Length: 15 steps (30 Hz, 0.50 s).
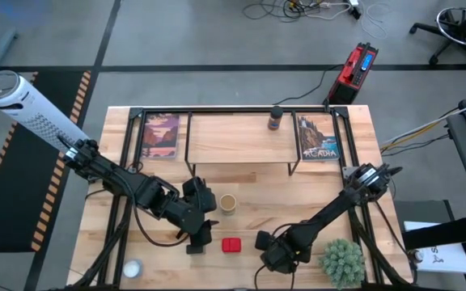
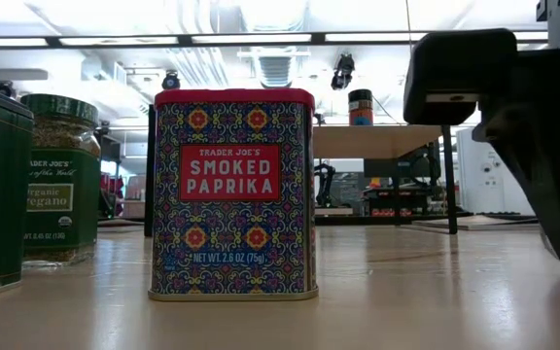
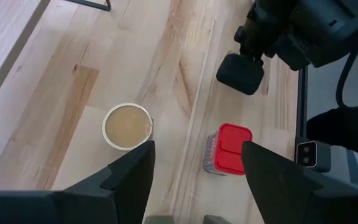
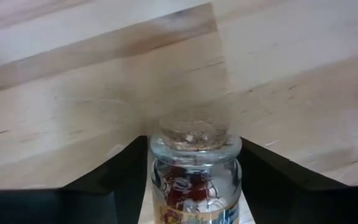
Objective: Shelf spices
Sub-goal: Remove the brown seasoning bottle from the shelf
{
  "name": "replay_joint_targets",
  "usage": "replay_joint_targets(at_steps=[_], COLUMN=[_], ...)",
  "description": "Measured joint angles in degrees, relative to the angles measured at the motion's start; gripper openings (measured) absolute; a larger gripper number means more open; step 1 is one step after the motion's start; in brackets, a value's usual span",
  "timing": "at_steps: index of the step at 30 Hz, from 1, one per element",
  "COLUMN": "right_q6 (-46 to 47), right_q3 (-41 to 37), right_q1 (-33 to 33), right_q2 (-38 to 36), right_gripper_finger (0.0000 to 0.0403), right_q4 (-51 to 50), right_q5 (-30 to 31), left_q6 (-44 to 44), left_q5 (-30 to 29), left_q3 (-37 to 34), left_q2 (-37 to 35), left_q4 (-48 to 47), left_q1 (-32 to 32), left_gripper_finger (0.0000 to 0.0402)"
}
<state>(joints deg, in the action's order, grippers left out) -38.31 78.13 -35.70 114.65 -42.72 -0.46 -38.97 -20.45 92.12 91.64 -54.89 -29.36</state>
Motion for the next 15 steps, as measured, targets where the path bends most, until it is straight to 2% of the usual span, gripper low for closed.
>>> replay_joint_targets(at_steps=[7,15], right_q6=[1.2,4.3], right_q3=[0.2,0.2], right_q1=[0.2,0.5], right_q2=[0.2,0.4], right_gripper_finger=[0.0168,0.0167], right_q4=[0.4,1.1], right_q5=[0.0,0.0], left_q6=[0.1,0.1], left_q5=[0.0,0.1], left_q3=[0.0,0.0], left_q2=[0.0,0.0], left_q4=[0.0,0.0], left_q1=[0.0,-0.1], left_gripper_finger=[0.0229,0.0229])
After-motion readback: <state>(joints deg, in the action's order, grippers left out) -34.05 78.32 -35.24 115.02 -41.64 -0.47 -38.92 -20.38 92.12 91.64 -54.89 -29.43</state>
